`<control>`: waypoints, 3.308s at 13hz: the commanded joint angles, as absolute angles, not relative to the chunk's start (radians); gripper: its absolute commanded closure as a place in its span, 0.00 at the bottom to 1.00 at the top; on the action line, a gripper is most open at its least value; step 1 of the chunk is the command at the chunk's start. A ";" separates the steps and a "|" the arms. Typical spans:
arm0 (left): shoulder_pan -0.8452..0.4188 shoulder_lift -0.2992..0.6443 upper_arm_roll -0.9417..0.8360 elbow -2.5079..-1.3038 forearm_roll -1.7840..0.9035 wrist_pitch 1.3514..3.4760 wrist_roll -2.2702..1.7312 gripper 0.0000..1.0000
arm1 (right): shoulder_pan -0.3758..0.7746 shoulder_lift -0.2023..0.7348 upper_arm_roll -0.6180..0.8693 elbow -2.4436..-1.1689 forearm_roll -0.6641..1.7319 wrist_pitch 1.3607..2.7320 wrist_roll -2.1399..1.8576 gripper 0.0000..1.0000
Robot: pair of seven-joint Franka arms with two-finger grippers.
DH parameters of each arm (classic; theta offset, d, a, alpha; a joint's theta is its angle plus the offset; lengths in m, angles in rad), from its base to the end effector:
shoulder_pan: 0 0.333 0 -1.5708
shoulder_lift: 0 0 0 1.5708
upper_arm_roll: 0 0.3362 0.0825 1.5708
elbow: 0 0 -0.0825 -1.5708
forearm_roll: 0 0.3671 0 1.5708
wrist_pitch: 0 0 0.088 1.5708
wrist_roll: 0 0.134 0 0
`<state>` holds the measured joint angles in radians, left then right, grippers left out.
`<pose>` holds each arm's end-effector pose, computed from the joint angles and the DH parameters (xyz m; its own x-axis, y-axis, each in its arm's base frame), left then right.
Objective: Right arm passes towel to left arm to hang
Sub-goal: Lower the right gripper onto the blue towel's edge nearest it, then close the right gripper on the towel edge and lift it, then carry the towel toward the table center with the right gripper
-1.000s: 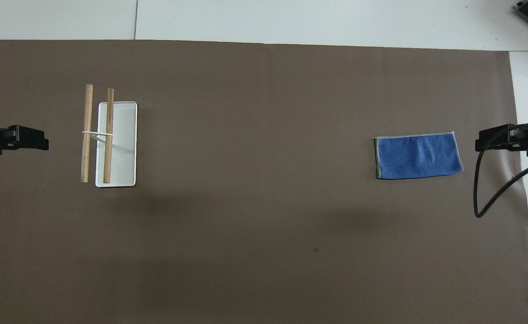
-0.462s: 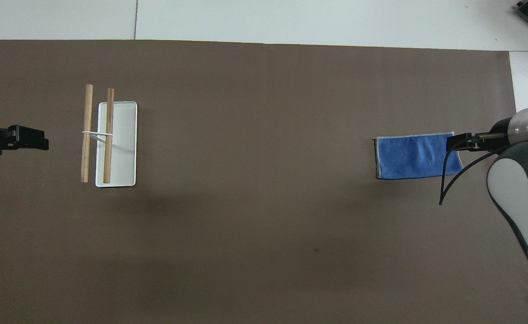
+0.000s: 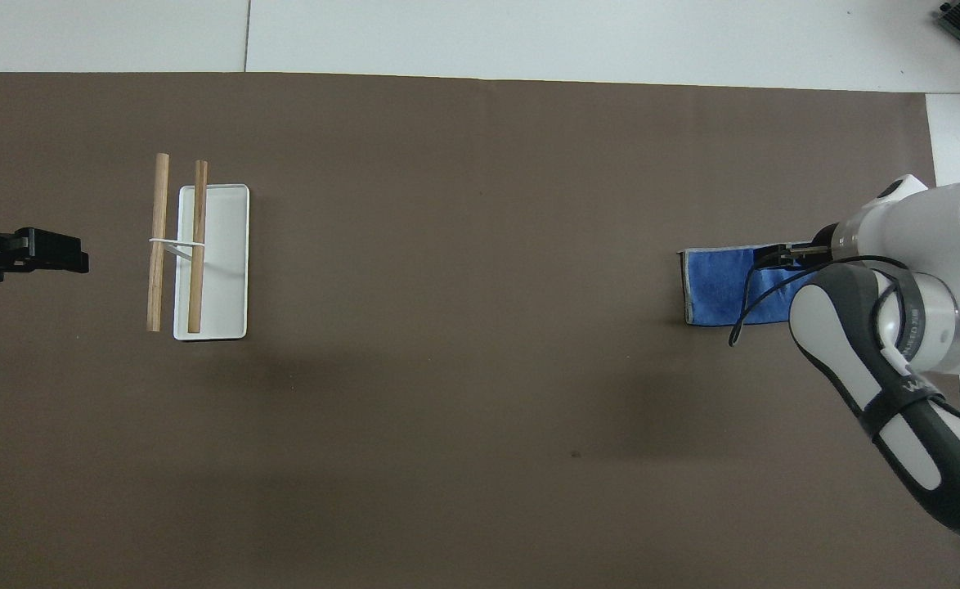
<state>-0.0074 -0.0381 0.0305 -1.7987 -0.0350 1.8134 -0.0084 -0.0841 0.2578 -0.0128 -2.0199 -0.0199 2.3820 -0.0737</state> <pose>0.5406 0.0089 0.5547 0.9978 0.0399 0.0523 0.0380 -0.9986 0.0360 0.5968 -0.0583 0.3373 0.9947 -0.0075 0.1023 -0.0102 -0.9996 0.0260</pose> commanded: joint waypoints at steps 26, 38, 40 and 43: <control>-0.006 -0.052 0.031 -1.807 -0.046 1.819 -0.017 0.00 | -0.081 0.187 0.028 -2.037 0.078 2.389 -0.097 1.00; -0.006 -0.052 0.031 -1.807 -0.046 1.819 -0.017 0.00 | -0.080 0.008 0.170 -1.980 0.662 2.264 -0.097 1.00; -0.006 -0.052 0.031 -1.807 -0.046 1.819 -0.017 0.00 | -0.080 0.006 0.204 -1.980 0.793 2.264 -0.104 1.00; -0.006 -0.052 0.031 -1.807 -0.046 1.819 -0.017 0.00 | -0.080 0.005 0.261 -1.979 0.914 2.278 -0.106 1.00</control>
<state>-0.0074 -0.0381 0.0305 -1.7987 -0.0350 1.8134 -0.0087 -0.0705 0.0067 0.2276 -1.9855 0.8345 2.2760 -0.0822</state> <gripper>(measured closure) 0.000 0.960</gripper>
